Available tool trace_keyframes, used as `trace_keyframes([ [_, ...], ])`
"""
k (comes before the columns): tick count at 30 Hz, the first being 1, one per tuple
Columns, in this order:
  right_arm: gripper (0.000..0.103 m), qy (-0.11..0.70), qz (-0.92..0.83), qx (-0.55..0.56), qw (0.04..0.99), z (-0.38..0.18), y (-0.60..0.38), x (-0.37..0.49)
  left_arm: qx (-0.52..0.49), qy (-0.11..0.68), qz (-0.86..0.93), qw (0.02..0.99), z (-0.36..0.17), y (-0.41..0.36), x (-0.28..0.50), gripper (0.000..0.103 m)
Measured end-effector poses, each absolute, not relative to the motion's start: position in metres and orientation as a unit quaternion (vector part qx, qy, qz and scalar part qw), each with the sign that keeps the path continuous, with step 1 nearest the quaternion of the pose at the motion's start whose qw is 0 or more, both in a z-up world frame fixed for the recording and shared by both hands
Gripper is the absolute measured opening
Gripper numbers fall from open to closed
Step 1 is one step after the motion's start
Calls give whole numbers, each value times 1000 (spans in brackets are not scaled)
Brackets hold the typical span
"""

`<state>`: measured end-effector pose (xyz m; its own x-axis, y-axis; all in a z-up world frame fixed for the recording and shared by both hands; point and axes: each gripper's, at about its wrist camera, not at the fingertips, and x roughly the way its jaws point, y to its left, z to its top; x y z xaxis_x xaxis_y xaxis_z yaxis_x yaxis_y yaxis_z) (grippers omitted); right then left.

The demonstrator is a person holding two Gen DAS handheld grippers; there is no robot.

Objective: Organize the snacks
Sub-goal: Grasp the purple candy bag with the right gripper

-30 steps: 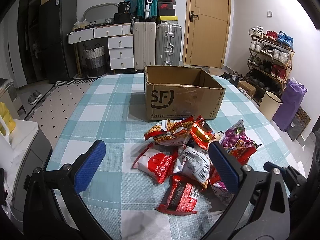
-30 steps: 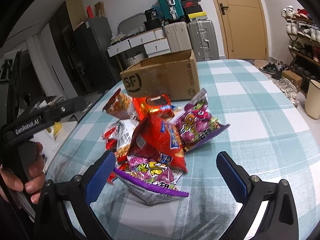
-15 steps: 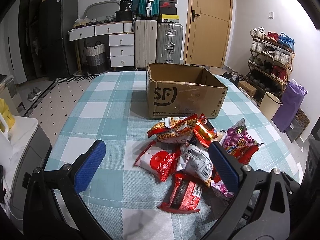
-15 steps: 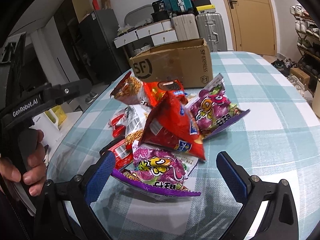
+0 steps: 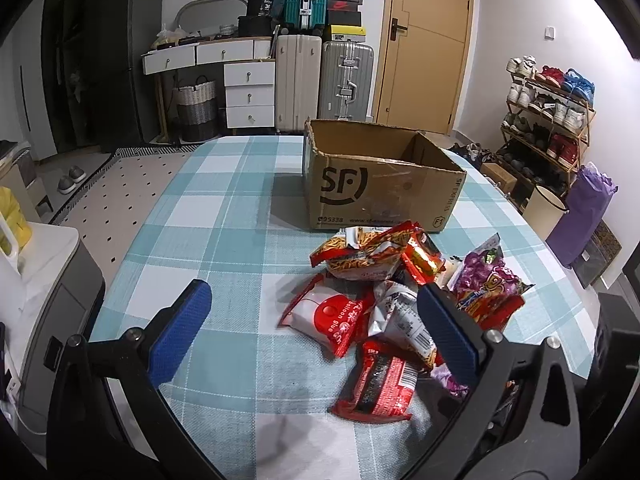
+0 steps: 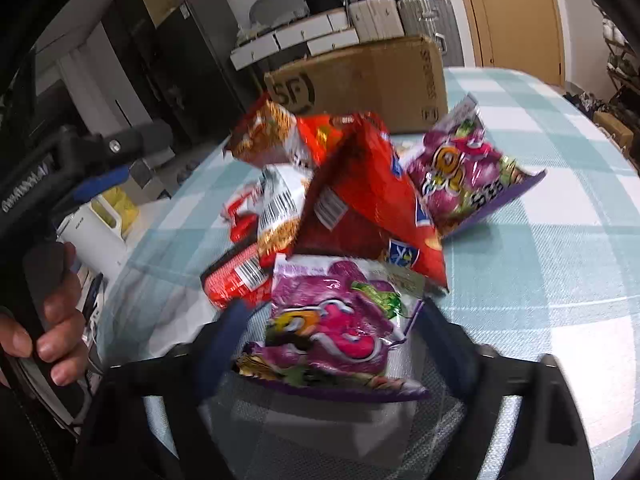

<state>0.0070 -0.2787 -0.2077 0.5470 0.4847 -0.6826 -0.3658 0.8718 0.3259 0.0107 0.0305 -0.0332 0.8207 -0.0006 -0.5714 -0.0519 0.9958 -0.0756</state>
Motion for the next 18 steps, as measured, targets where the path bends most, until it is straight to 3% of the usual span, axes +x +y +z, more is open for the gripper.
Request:
trace_keyframes([
  [2, 58, 411, 252, 72, 873, -210, -278, 8, -42, 300, 15, 953, -34, 32, 11, 102],
  [3, 56, 411, 252, 72, 873, -211, -278, 8, -38, 303, 16, 952, -35, 33, 11, 102],
  [8, 47, 407, 267, 93, 868, -213, -283, 7, -34, 312, 12, 949, -41, 36, 12, 102],
  [18, 46, 395, 273, 109, 870, -209, -296, 0, -19, 339, 1, 941, -53, 33, 12, 102],
])
